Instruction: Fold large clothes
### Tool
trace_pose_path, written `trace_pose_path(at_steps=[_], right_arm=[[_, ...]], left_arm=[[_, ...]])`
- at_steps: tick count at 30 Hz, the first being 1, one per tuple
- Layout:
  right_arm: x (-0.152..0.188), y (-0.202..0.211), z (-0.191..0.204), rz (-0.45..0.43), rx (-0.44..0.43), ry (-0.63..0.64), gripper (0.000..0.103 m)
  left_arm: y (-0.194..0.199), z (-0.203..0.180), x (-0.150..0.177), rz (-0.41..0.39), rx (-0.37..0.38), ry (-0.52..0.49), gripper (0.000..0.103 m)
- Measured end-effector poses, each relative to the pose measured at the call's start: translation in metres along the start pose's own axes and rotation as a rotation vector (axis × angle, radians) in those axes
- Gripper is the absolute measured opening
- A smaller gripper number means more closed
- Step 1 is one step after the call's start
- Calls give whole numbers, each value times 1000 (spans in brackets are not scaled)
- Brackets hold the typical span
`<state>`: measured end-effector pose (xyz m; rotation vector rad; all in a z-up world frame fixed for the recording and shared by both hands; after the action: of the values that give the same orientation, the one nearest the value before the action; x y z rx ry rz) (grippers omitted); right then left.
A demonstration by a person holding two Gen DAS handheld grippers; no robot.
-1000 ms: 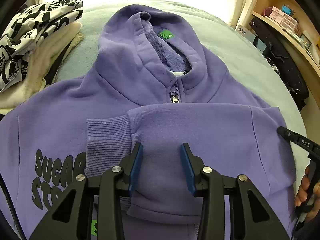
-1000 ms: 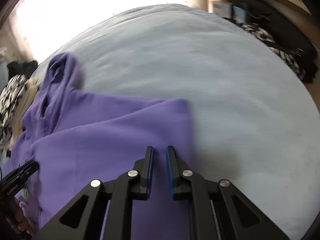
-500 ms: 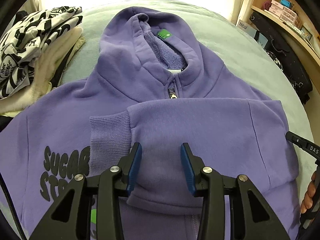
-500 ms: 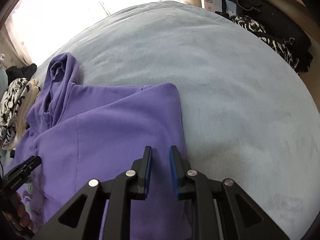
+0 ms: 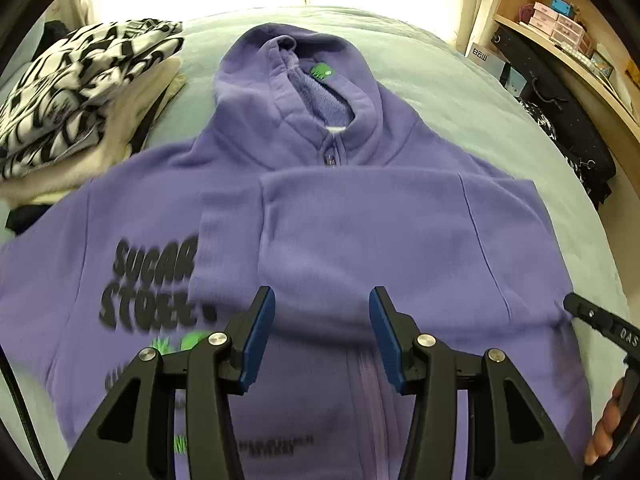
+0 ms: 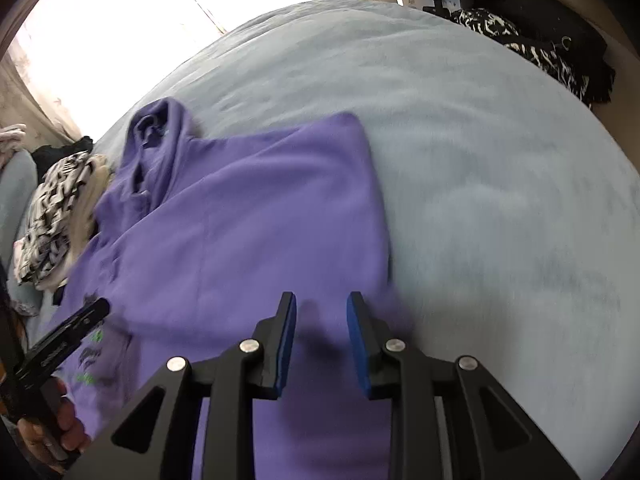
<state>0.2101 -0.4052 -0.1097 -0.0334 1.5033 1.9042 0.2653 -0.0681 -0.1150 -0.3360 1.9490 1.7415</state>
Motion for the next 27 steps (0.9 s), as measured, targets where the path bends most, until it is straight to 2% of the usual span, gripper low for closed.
trace_pose_path(at_steps=[4, 9, 11, 14, 19, 22, 25, 27], right_arm=[[29, 19, 4, -1, -27, -5, 26], [66, 45, 12, -16, -32, -4, 27], [81, 53, 16, -15, -37, 4, 29], [102, 62, 27, -4, -48, 15, 31], [129, 75, 58, 24, -95, 41, 31], [139, 85, 78, 26, -114, 74, 32], [148, 96, 107, 13, -130, 131, 33], [153, 103, 125, -4, -134, 166, 37]], left_arm=[[20, -5, 23, -3, -11, -5, 47], [60, -14, 57, -27, -67, -27, 48], [79, -14, 72, -35, -72, -15, 54], [103, -10, 89, -47, -81, 12, 58], [138, 11, 112, -59, -80, 57, 58], [158, 29, 125, -64, -116, 82, 58], [179, 54, 140, -81, -140, 110, 65], [189, 70, 147, -92, -159, 129, 66]])
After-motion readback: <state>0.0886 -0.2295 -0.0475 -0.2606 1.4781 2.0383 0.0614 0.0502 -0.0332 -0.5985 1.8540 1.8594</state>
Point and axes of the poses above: each gripper's, at about its wrist camera, not at the fingertips, and y roughly against the way its jaws point, z to its left, x to its underside, the point moved 1 cm from there along -y, roughly the way its jaws point, and after that the axes turned 7 degrees about -y, right-handed, at the moved point
